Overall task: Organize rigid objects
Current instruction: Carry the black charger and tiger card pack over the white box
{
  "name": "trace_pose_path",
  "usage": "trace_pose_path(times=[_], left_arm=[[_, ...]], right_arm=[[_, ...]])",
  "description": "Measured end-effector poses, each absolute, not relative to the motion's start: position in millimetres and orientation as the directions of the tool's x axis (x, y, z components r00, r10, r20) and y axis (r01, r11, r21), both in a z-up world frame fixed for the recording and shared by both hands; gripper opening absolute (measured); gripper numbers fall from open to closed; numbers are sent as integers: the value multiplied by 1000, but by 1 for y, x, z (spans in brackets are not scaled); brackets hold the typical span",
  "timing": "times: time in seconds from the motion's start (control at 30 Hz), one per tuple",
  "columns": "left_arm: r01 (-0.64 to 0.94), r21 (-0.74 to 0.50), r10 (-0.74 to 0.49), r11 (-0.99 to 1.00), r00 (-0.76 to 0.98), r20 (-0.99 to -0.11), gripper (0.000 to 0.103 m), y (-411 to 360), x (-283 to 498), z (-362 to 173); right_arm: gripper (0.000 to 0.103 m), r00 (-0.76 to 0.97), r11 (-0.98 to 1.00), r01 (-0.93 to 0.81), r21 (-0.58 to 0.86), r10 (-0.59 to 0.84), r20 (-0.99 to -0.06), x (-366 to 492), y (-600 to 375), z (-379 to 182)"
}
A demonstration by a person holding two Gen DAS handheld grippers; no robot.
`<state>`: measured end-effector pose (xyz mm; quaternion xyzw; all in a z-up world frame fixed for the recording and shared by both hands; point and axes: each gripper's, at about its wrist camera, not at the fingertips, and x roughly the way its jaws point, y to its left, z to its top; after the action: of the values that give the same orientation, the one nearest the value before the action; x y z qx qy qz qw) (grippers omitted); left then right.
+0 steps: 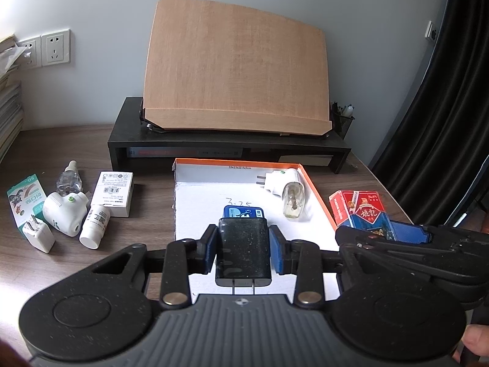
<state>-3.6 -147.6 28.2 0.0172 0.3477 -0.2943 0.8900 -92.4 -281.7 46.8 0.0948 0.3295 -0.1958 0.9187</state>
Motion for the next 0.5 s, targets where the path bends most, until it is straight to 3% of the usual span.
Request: trace_pose_path(times=[0.5], left_arm=[[537,-176,-510,825,572,-643,36,-152,2,24]], right_arm=[[71,696,906,422,41,-294,-655,-86,-285,43]])
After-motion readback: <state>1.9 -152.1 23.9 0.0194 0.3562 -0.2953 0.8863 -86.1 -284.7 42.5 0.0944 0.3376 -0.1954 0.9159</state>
